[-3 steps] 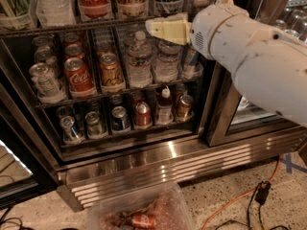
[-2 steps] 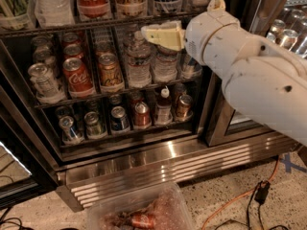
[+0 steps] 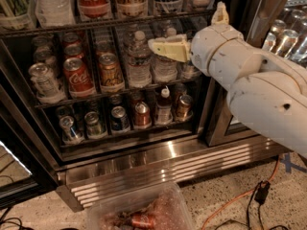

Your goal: Pick blue plastic bottle from top shelf of fridge

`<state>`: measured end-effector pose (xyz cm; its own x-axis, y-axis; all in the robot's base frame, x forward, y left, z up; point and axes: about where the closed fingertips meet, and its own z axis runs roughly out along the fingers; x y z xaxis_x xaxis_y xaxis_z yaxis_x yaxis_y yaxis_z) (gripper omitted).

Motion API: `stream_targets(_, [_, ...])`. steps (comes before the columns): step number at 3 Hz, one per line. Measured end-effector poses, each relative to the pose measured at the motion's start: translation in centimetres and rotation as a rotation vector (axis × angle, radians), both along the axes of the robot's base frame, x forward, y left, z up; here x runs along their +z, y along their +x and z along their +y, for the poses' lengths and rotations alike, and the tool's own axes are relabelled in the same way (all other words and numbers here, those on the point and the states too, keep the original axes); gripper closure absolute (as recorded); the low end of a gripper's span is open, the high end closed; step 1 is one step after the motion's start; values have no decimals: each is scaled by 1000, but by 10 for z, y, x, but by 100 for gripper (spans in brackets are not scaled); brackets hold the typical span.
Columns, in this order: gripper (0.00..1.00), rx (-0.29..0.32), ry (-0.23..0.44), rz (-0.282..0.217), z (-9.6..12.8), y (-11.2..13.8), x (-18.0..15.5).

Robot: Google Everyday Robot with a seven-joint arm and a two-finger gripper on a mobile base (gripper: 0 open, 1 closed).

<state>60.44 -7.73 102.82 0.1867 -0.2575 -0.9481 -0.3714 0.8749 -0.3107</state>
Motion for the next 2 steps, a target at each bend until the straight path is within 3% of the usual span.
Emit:
stream_targets(1, [0, -21, 18, 36, -13, 5, 0])
stream_targets(2, [0, -21, 18, 35, -13, 5, 0])
